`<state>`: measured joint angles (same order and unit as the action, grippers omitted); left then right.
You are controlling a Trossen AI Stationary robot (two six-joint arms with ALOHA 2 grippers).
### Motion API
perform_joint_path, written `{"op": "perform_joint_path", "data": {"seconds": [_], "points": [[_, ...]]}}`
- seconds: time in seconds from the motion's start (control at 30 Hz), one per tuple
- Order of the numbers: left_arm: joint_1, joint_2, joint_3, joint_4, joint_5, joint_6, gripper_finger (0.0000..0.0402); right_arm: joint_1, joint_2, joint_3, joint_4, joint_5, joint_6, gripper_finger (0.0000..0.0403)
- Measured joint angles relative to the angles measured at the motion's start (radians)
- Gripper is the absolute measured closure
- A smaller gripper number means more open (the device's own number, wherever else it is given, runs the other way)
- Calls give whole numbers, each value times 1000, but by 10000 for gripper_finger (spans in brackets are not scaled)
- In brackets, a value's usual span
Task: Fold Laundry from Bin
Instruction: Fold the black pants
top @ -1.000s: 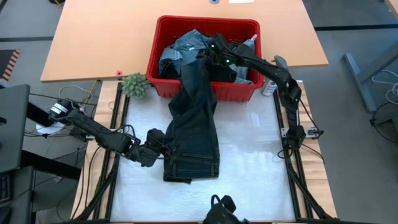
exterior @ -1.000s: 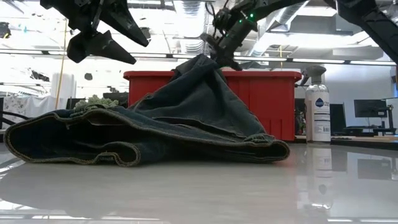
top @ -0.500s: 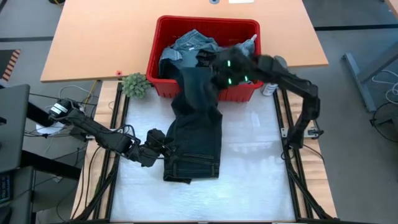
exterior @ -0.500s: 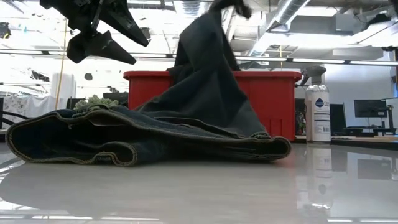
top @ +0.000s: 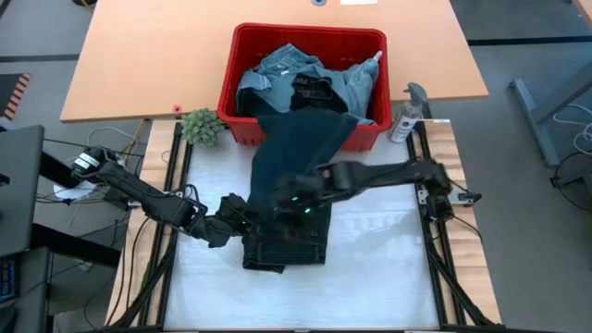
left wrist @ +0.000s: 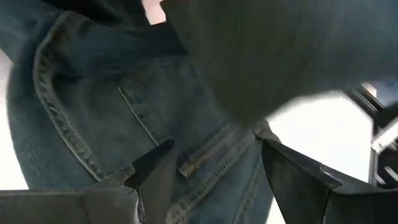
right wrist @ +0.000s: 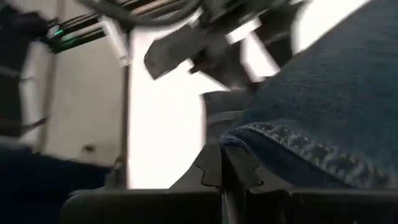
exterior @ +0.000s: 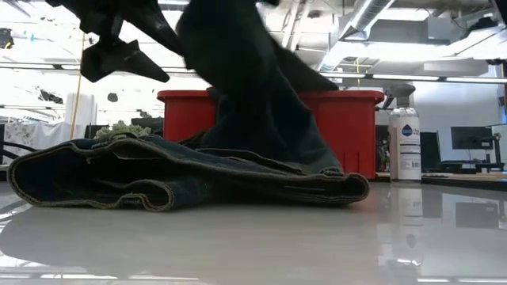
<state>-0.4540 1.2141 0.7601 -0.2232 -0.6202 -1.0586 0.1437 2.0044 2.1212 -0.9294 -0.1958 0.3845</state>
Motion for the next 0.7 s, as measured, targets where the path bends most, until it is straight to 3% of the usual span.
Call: {"op": "perform_joint_path", "data": {"seconds": [0.17,0.37,0.5,0.7], "points": [[-28,-81,0,-94,73,4,177,-14,84,-2,136,-217,-21,378],[-82,-265,0,-364,67,-117,177,1,98,-2,317,-357,-46,330],[-118,-375,1,-447,-17,-190,177,-15,91,20,350,-458,-122,325],[-136,-441,1,-440,-156,-136,177,-107,40,168,243,-627,-149,323]]}}
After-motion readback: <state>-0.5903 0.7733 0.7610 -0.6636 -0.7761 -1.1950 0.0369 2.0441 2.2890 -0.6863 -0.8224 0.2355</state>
